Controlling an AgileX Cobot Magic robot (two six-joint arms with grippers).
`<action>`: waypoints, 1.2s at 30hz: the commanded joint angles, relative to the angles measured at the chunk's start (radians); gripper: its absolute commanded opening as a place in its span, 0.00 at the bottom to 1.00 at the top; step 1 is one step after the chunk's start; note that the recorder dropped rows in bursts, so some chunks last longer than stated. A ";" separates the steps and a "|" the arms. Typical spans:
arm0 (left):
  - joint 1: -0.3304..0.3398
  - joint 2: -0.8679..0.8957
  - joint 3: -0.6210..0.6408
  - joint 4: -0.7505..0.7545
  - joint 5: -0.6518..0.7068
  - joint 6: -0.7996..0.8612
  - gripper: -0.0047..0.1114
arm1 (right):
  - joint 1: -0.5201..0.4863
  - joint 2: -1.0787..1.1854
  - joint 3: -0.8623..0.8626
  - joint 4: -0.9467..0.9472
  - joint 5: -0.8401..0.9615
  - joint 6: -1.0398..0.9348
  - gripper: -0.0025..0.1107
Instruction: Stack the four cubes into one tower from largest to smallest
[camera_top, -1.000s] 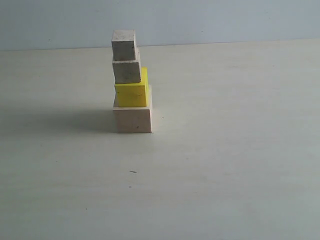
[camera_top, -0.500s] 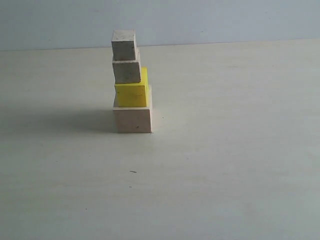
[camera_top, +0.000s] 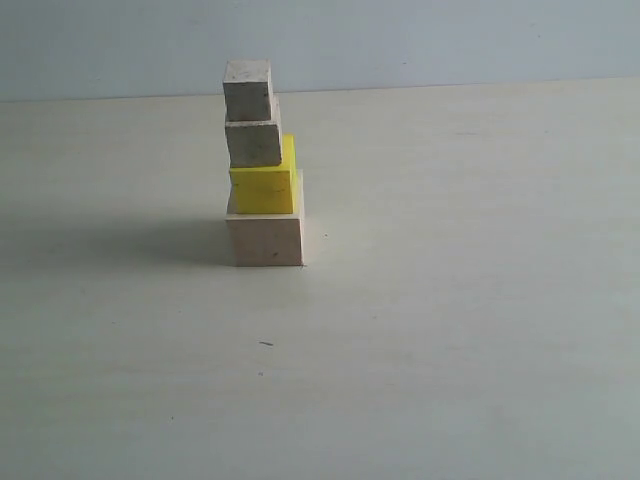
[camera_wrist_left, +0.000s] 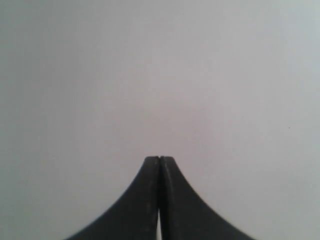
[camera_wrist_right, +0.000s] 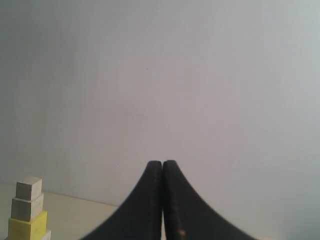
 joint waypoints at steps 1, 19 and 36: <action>0.001 -0.004 0.006 -0.013 -0.003 0.003 0.04 | -0.002 0.000 0.000 0.004 0.006 0.000 0.02; 0.001 -0.004 0.006 -0.008 -0.008 0.008 0.04 | -0.002 0.000 0.000 -0.001 0.006 0.000 0.02; 0.086 -0.011 0.081 1.264 0.284 -1.179 0.04 | -0.002 0.000 0.000 0.003 0.006 0.000 0.02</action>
